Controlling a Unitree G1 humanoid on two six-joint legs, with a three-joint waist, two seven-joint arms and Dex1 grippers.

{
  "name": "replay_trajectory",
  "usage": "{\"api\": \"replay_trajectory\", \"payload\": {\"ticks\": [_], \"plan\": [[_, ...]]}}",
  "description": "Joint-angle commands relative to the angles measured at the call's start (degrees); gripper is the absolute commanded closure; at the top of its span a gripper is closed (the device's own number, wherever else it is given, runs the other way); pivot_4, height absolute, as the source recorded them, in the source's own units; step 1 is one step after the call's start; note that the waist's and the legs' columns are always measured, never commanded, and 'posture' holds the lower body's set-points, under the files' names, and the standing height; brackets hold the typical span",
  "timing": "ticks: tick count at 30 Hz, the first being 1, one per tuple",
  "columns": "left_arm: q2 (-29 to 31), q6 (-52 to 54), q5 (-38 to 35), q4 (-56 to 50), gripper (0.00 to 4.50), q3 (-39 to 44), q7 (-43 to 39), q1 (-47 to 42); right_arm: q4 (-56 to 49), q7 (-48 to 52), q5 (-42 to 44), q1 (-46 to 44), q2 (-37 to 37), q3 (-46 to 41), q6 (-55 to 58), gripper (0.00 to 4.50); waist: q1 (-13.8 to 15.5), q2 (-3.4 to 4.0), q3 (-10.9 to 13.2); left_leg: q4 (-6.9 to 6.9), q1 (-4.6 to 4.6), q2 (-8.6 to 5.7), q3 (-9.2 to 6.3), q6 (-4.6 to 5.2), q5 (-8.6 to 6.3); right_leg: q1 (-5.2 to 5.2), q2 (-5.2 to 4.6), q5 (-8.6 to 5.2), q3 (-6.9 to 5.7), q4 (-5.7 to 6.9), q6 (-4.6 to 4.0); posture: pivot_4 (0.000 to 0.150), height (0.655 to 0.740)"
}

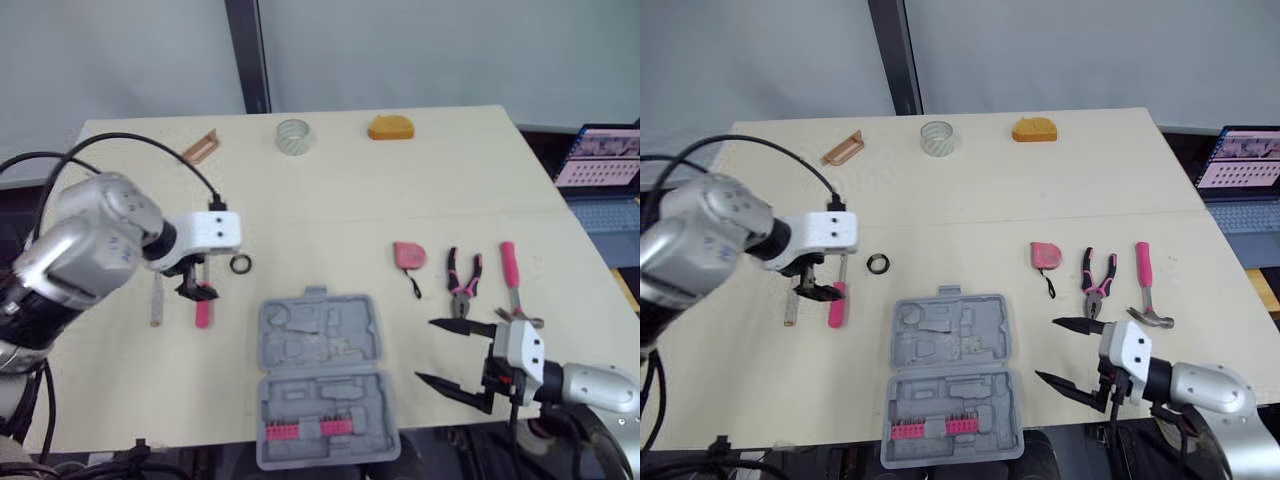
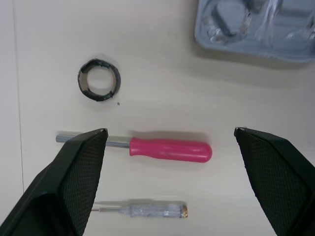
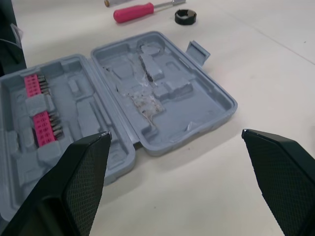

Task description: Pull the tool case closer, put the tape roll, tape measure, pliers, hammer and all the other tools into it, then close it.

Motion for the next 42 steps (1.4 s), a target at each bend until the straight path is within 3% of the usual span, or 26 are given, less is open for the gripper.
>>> {"api": "replay_trajectory", "payload": {"ticks": [1, 14, 21, 42], "plan": [[-1.74, -2.49, 5.87, 5.09, 0.07, -2.36, -0.75, -2.93, -0.06, 1.08, 0.99, 0.13, -0.61, -1.23, -1.30, 0.00, 0.12, -0.07, 0.04, 0.02, -0.02, 0.00, 0.00, 0.00, 0.00, 0.00, 0.00, 0.00, 0.00, 0.00, 0.00, 0.150, 0.7349], [-16.64, -12.92, 11.34, 26.89, 0.07, -1.19, 3.81, -4.05, -0.10, 0.64, 0.76, 1.44, -0.79, -2.38, -1.97, 0.00, 0.25, -0.27, 0.16, 0.35, -0.10, 0.03, 0.01, 0.06, -0.03, 0.09, 0.00, 0.00, -0.04, 0.09, 0.00, 0.150, 0.7349], [-21.49, -15.98, 11.52, 33.95, 0.07, 1.02, 6.16, -3.89, 0.75, 0.94, 0.34, 3.39, -0.66, -3.56, -3.72, 0.00, 0.26, -0.28, 0.16, 0.43, -0.11, 0.04, 0.02, 0.08, -0.04, 0.10, 0.00, 0.00, -0.05, 0.13, 0.00, 0.150, 0.7349], [-25.23, -19.35, 11.85, 40.21, 0.07, 5.09, 9.65, -0.42, 2.27, 0.20, 0.52, 3.85, 0.08, -3.54, -6.41, 0.00, 0.24, -0.28, 0.16, 0.59, -0.13, 0.06, 0.06, 0.14, -0.08, 0.15, 0.00, 0.00, -0.05, 0.17, 0.00, 0.150, 0.7349]]}}
